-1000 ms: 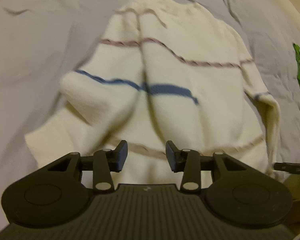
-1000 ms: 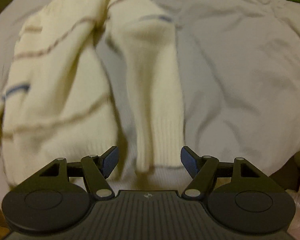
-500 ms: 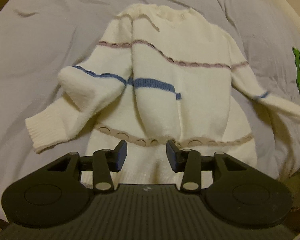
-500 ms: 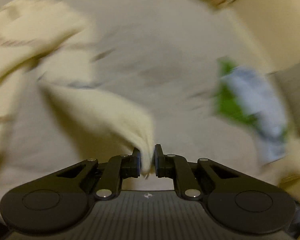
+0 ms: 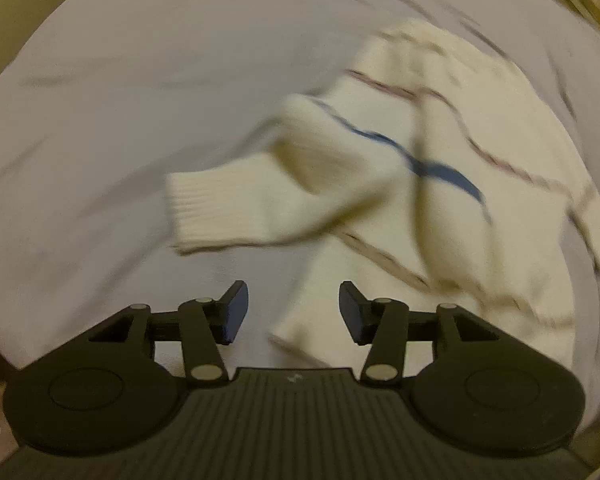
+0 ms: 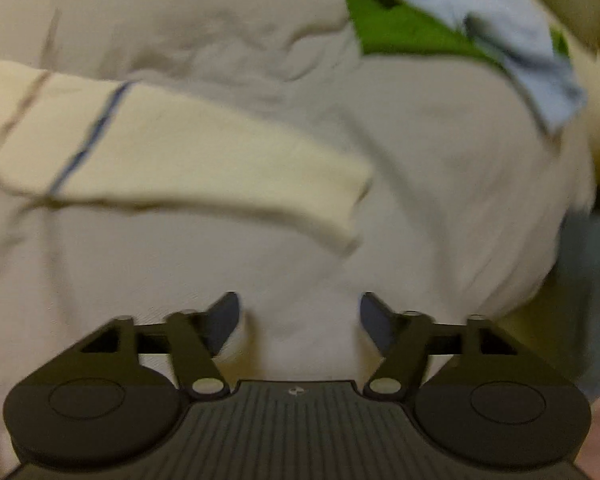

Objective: Fold clothes

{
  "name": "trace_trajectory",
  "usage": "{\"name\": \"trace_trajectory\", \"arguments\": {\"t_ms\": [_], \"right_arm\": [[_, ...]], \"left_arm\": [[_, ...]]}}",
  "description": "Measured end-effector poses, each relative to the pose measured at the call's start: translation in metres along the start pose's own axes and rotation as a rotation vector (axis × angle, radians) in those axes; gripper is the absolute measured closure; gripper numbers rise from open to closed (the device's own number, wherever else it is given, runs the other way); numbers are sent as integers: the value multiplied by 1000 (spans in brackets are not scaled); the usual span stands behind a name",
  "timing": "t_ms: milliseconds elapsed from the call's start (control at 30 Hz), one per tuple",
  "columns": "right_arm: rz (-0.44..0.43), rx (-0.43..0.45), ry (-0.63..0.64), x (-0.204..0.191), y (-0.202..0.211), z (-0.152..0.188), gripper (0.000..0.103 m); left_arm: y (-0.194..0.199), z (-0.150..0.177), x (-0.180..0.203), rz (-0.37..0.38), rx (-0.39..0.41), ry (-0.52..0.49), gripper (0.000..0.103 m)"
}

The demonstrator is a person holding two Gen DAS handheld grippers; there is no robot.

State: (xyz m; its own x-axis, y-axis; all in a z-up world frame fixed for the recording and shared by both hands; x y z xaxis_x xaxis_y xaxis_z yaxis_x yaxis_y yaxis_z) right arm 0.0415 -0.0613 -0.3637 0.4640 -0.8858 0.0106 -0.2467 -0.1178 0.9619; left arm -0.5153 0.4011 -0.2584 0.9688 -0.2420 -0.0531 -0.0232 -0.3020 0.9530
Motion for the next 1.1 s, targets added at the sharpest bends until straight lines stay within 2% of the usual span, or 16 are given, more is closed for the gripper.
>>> {"name": "trace_trajectory", "arguments": {"t_ms": [133, 300, 333, 400, 467, 567, 633, 700, 767, 900, 933, 1000, 1100], "right_arm": [[-145, -66, -66, -49, -1, 39, 30], [-213, -85, -84, -111, 19, 61, 22], [-219, -86, -80, -123, 22, 62, 22], [-221, -87, -66, -143, 26, 62, 22], [-215, -81, -56, -161, 35, 62, 22], [-220, -78, -63, -178, 47, 55, 22], [-232, -52, -54, -188, 62, 45, 22], [-234, -21, -36, -196, 80, 31, 22], [-235, 16, -12, -202, 102, 15, 22], [-210, 102, 73, -209, 159, -20, 22], [-204, 127, 91, -209, 177, -30, 22], [-187, 176, 120, -208, 209, -46, 19], [-117, 269, 186, -209, 259, -70, 14]], "left_arm": [[-36, -25, -38, 4, -15, 162, 44], [-101, -50, -63, -24, -98, 244, 42], [-115, -54, -65, -27, -124, 245, 48], [-127, -62, -60, 18, -130, 214, 70], [-128, -72, -48, 28, -102, 117, 95], [-115, -94, -46, 71, -48, 68, 96], [-100, -119, -62, 60, 29, 77, 96], [-95, -151, -89, 24, 82, 103, 96], [-92, -188, -120, -48, 138, 115, 96], [-90, -262, -174, -225, 214, 103, 97], [-89, -281, -187, -285, 233, 111, 103], [-87, -306, -203, -405, 275, 123, 103], [-88, -328, -221, -470, 270, 177, 103]]}}
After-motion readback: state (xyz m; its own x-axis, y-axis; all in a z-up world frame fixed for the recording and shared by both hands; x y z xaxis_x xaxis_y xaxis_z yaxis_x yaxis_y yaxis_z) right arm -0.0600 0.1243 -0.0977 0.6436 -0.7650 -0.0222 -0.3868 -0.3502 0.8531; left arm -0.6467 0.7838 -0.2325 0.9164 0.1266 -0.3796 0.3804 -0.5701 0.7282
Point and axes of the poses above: each gripper's, at about its wrist camera, not at the fingertips, and y roughly against the way its jaws point, x to its right, z to its underside, the point moved 3 cm from there along -y, roughly the way its jaws point, and after that the axes turned 9 degrees about -z, right-handed, at the moved point
